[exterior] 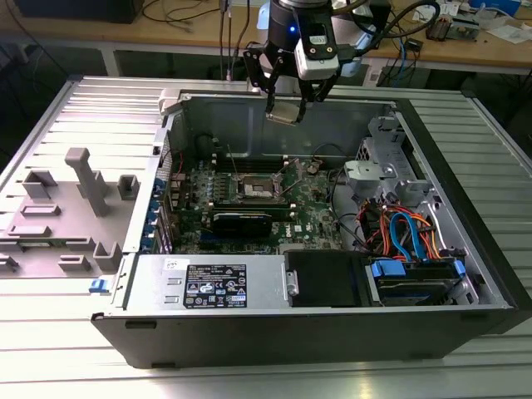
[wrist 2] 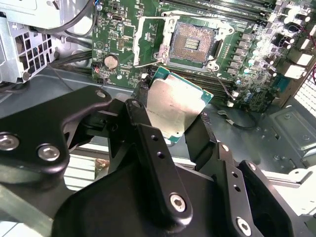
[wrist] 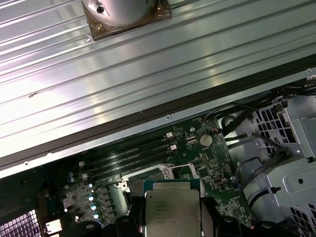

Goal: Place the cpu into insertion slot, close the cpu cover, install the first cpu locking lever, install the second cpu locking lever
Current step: 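Place the cpu into insertion slot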

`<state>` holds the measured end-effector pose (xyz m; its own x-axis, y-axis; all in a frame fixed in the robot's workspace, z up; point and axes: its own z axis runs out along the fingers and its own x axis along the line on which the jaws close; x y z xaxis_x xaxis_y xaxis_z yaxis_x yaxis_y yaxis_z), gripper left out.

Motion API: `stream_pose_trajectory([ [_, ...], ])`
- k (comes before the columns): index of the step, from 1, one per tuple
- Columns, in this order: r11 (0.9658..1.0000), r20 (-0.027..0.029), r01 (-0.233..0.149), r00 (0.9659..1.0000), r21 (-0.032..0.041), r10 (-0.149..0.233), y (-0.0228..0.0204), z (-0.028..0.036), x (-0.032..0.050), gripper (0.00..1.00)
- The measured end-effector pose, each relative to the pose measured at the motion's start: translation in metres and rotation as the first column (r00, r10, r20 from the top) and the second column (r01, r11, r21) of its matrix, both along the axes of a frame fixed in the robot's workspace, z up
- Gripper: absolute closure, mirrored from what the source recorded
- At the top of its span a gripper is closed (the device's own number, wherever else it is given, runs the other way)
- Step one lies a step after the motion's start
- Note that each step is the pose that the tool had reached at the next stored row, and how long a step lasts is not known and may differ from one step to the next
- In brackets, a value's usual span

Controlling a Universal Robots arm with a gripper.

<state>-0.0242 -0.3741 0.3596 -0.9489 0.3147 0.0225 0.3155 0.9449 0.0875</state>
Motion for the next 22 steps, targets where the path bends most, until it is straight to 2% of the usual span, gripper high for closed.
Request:
stream_pose_trajectory([
  [5,1.0000,0.0000,0.003,1.0000,0.0000,-0.003,0.0000,-0.0001,0.0000,0.45],
  [10,0.9987,-0.0001,0.052,0.9987,0.0000,-0.052,0.0000,-0.0013,0.0000,0.45],
  [13,0.9954,-0.0001,0.096,0.9954,-0.0006,-0.096,0.0000,-0.0025,0.0000,0.45],
  [17,0.9843,-0.0002,0.176,0.9843,-0.0013,-0.176,0.0000,-0.0043,0.0000,0.45],
  [20,0.9762,-0.0002,0.217,0.9762,-0.0015,-0.217,0.0000,-0.0053,0.0000,0.45],
  [22,0.9695,-0.0001,0.245,0.9695,-0.0020,-0.245,0.0000,-0.0060,0.0000,0.45],
])
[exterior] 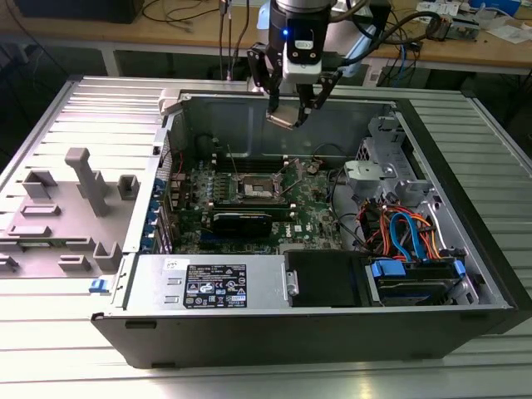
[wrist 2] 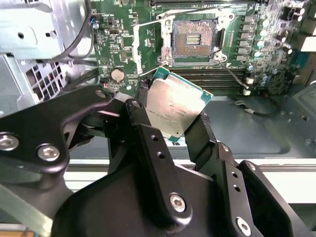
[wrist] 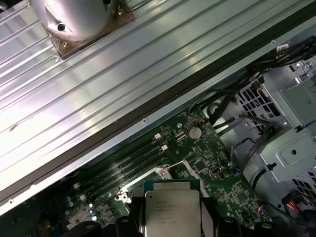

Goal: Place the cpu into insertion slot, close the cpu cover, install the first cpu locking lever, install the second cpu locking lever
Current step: 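Place the cpu into insertion slot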

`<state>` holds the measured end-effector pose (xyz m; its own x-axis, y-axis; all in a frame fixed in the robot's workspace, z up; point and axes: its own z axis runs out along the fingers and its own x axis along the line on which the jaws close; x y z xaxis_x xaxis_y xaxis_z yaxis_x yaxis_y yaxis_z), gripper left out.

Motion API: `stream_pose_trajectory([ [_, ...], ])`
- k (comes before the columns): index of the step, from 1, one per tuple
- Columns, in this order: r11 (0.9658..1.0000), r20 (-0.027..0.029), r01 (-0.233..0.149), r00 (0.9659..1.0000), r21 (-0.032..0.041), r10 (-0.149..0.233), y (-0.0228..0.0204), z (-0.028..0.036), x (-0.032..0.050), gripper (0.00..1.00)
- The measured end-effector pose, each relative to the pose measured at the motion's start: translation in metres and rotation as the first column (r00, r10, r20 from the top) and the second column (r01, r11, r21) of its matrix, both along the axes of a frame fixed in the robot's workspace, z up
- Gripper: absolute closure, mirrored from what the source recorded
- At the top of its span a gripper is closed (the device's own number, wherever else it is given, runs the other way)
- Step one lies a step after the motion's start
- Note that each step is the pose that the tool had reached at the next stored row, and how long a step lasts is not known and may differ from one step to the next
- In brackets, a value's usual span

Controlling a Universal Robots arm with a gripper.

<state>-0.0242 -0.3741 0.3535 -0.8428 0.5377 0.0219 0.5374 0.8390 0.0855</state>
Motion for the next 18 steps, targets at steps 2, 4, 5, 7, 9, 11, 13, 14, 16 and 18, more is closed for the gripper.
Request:
stream_pose_trajectory([
  [2,0.9997,-0.0002,0.025,0.9997,-0.0002,-0.025,-0.0001,-0.0004,0.0000,0.45],
  [4,0.9997,-0.0001,0.026,0.9997,-0.0001,-0.026,0.0000,-0.0005,0.0000,0.45],
  [5,0.9997,-0.0001,0.026,0.9997,-0.0001,-0.026,0.0000,-0.0005,0.0000,0.45],
  [7,0.9997,-0.0001,0.026,0.9997,-0.0001,-0.026,0.0000,-0.0005,0.0000,0.45],
  [9,0.9997,0.0000,0.026,0.9997,-0.0001,-0.026,0.0000,-0.0005,0.0000,0.45],
  [11,0.9996,0.0000,0.027,0.9996,0.0001,-0.027,-0.0002,-0.0005,0.0000,0.45],
  [13,0.9996,0.0000,0.027,0.9996,0.0000,-0.027,-0.0020,-0.0009,-0.0003,0.45],
  [14,0.9996,-0.0002,0.030,0.9996,-0.0001,-0.030,-0.0021,-0.0015,-0.0009,0.45],
  [16,0.9986,-0.0016,0.052,0.9986,-0.0002,-0.052,-0.0022,-0.0029,-0.0009,0.45],
  [18,0.9954,-0.0048,0.096,0.9954,-0.0004,-0.096,-0.0022,-0.0051,-0.0010,0.45],
])
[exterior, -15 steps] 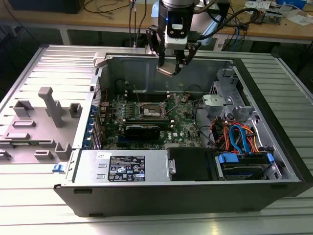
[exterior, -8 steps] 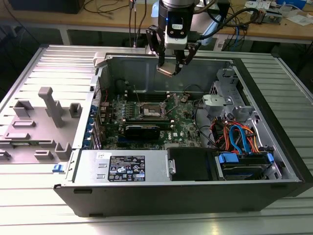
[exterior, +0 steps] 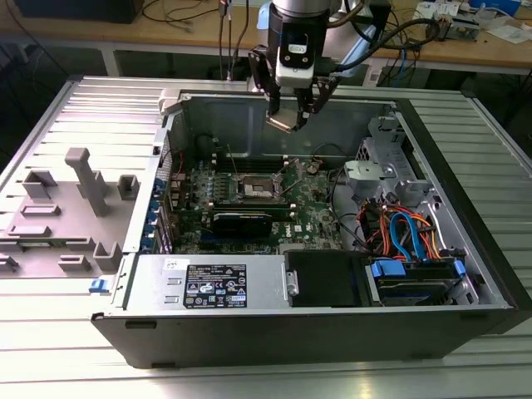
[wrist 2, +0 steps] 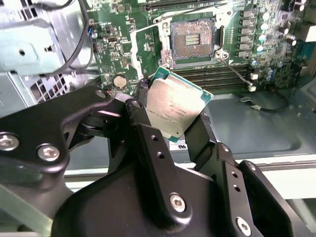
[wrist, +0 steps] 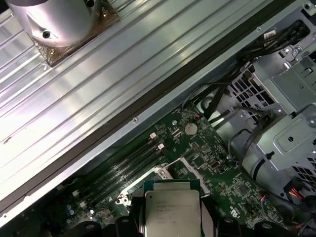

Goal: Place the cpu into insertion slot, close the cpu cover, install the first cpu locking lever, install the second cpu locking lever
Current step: 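Place the cpu into insertion slot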

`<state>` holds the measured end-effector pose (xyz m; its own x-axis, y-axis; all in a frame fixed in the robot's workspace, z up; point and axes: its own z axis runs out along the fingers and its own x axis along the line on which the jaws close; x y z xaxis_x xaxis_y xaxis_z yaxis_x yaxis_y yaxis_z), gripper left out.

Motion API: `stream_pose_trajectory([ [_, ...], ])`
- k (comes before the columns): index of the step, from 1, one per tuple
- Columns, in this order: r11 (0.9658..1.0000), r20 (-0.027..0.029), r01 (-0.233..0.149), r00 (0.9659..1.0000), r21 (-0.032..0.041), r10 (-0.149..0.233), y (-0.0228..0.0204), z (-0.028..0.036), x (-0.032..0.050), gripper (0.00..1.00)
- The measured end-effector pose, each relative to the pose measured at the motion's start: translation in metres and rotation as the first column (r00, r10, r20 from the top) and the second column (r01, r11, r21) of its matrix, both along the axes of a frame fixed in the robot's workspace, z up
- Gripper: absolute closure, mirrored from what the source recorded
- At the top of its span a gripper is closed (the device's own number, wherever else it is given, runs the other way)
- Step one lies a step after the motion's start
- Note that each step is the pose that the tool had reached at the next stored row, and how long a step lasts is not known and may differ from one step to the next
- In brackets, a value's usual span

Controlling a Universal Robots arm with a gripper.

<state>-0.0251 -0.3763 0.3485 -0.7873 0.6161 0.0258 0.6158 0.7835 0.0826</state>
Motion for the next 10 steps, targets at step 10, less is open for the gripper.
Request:
stream_pose_trajectory([
  [10,0.9859,-0.0234,0.167,0.9856,-0.0045,-0.167,0.0000,-0.0147,-0.0002,0.45],
])
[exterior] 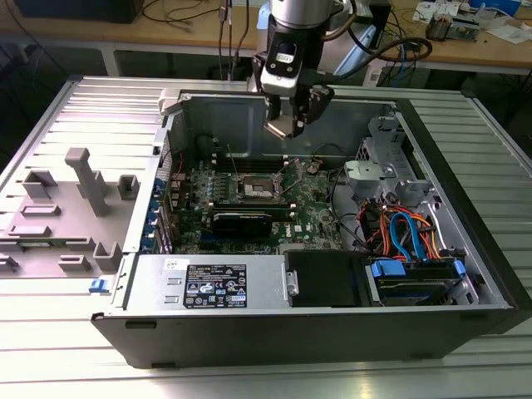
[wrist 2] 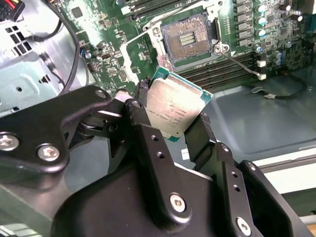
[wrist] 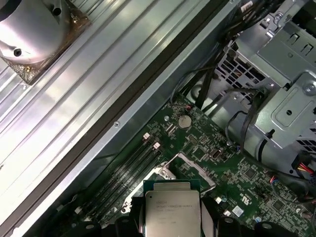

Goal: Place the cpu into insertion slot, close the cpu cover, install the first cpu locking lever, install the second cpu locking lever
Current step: 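Place the cpu into insertion slot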

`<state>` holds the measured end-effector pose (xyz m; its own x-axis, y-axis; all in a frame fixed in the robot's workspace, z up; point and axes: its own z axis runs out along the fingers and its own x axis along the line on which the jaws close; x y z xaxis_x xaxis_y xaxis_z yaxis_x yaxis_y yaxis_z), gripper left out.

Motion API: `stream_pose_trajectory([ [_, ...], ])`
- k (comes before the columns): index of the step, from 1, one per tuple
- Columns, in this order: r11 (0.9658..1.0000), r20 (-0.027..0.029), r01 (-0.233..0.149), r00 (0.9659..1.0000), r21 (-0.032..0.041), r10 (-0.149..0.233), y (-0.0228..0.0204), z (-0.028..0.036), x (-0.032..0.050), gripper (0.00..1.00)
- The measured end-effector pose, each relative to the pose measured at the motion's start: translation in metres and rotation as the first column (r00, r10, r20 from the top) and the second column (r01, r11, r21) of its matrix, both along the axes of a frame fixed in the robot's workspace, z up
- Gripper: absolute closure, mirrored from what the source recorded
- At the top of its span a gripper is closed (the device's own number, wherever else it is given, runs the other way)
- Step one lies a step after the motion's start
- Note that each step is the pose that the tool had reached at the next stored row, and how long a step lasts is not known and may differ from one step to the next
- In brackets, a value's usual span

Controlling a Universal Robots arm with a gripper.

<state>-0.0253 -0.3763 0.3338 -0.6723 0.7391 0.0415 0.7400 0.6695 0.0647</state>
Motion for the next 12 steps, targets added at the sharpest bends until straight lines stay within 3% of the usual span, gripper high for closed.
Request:
stream_pose_trajectory([
  [6,0.9990,-0.0021,0.045,0.9990,-0.0029,-0.045,0.0000,-0.0088,-0.0001,0.45],
  [12,0.9985,-0.0034,0.054,0.9985,-0.0031,-0.054,0.0000,-0.0096,-0.0001,0.45],
])
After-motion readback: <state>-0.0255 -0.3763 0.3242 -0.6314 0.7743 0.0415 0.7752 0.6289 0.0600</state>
